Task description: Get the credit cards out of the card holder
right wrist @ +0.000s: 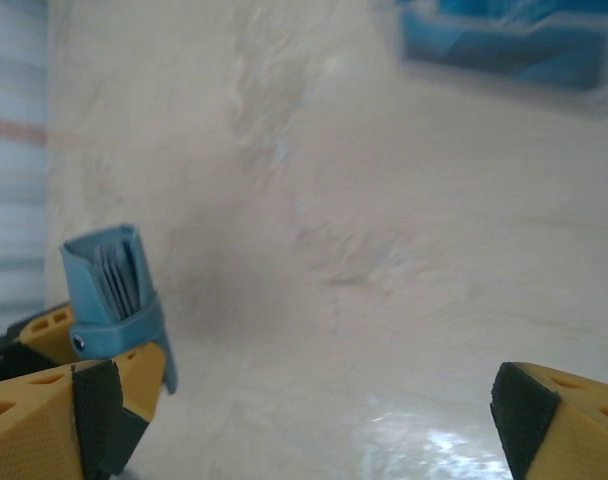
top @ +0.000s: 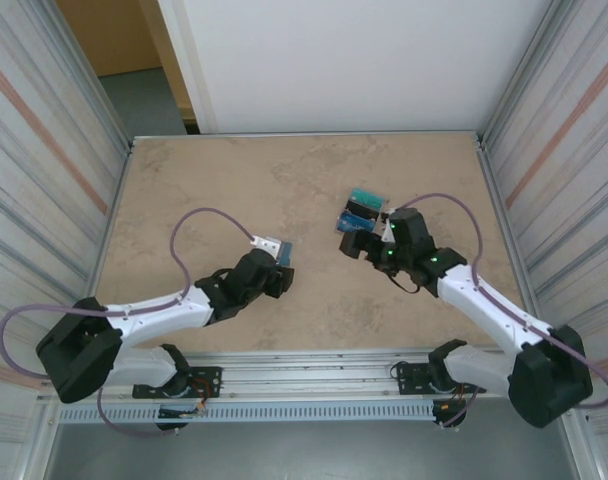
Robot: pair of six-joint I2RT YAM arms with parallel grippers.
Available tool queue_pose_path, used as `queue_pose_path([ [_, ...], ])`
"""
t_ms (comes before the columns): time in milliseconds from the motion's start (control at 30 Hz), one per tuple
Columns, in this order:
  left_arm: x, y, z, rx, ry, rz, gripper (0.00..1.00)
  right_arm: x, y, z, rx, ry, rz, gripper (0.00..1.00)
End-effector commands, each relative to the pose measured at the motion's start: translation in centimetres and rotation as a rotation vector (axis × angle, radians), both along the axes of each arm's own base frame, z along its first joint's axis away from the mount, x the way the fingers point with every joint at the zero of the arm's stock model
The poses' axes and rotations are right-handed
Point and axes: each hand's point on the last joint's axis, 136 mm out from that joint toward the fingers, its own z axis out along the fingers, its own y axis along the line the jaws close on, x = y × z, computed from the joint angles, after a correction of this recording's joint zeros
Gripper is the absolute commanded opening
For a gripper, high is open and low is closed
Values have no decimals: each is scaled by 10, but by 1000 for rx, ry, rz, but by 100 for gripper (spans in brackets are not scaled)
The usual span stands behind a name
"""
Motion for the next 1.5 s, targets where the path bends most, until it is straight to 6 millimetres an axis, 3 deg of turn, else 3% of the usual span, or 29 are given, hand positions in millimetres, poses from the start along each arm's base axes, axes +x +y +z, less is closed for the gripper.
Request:
queue_pose_path([
  [0, -1, -17, 37, -50, -162, -108, 58, 2, 43, 40, 148, -45, 103, 95],
  [133, -4, -23, 56, -88, -227, -161, 59, -1, 72, 50, 206, -60, 191, 93],
  [333, -9, -33, 72, -132, -252, -219, 59, -2, 101, 58, 204, -112, 290, 91],
  [667, -24, -46, 90, -200, -258, -324, 61, 1, 124, 49, 217, -112, 347, 81],
  [933, -32, -48, 101, -234, -271, -366, 64, 4, 131, 45, 228, -107, 355, 59],
  [967, -33, -48, 101, -234, -270, -369, 65, 5, 131, 46, 229, -111, 356, 55],
  [1067, -36, -49, 103, -247, -262, -384, 71, 4, 132, 49, 237, -120, 367, 27],
  [1133, -39, -51, 104, -258, -256, -403, 75, 4, 133, 49, 237, -121, 374, 17],
  [1200, -42, -53, 108, -273, -250, -418, 84, 4, 132, 49, 233, -122, 377, 12],
  [1267, -46, -53, 112, -288, -242, -430, 98, 5, 130, 51, 223, -127, 376, 10],
  [1467, -48, -39, 137, -344, -252, -380, 99, 1, 120, 60, 211, -158, 407, 9],
])
